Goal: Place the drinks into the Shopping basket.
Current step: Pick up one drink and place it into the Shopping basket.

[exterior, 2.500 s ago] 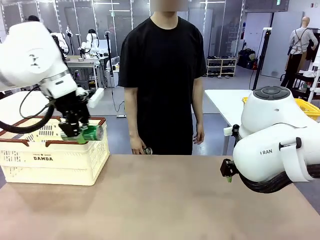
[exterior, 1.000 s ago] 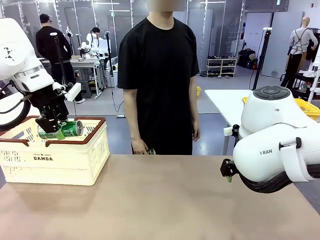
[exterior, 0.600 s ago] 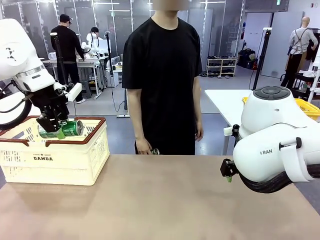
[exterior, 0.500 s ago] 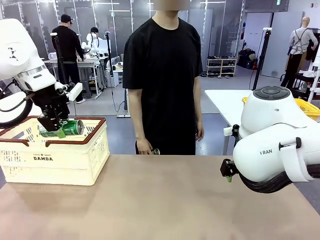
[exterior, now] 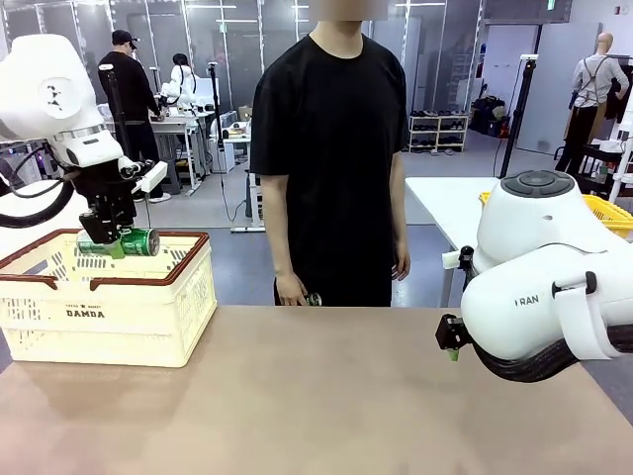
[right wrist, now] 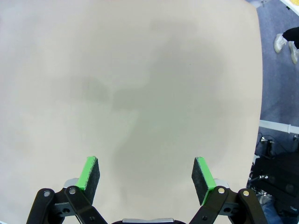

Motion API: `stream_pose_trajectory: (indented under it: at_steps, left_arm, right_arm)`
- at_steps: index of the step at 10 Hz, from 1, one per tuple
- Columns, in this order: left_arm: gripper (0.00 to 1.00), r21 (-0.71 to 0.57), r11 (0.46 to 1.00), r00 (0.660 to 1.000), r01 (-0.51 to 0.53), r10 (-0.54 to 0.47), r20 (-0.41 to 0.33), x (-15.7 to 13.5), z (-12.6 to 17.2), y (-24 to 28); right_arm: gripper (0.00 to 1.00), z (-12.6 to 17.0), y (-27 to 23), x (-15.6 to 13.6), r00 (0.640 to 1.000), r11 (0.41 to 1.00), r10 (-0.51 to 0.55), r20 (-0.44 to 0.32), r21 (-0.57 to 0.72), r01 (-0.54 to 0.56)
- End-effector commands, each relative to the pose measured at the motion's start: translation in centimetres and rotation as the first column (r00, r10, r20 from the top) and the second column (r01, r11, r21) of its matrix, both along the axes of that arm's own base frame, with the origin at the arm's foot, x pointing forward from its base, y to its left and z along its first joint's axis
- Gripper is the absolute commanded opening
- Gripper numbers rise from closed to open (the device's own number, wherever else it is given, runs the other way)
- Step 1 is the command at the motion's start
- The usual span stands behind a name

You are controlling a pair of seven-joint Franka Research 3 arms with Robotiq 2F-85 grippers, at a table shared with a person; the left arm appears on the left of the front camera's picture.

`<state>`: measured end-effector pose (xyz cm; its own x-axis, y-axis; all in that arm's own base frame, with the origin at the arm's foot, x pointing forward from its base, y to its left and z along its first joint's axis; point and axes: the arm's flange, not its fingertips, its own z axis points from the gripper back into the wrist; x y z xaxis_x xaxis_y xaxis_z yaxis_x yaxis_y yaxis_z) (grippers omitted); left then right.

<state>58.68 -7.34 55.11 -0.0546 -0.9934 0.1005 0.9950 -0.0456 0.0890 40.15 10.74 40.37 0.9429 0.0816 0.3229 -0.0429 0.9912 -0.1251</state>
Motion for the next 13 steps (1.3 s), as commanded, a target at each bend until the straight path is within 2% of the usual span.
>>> stream_pose_trajectory:
  at_steps: [1,5,13]
  left_arm:
    - [0.58,0.027,0.999,0.999,0.019,-0.018,-0.037,3.3,0.0,0.3]
    - [0.58,0.038,0.999,0.999,0.027,-0.026,-0.046,6.8,-2.2,1.4]
    - [0.58,0.032,0.998,0.995,0.045,-0.042,-0.092,10.6,-9.5,2.7]
  right_arm:
    - [1.0,-0.1,0.0,0.1,1.0,1.0,-0.005,-0.004,0.005,0.005]
    - [1.0,-0.1,0.0,0.1,1.0,1.0,-0.005,-0.004,0.005,0.005]
    - [1.0,-0.1,0.0,0.1,1.0,1.0,-0.005,-0.004,0.005,0.005]
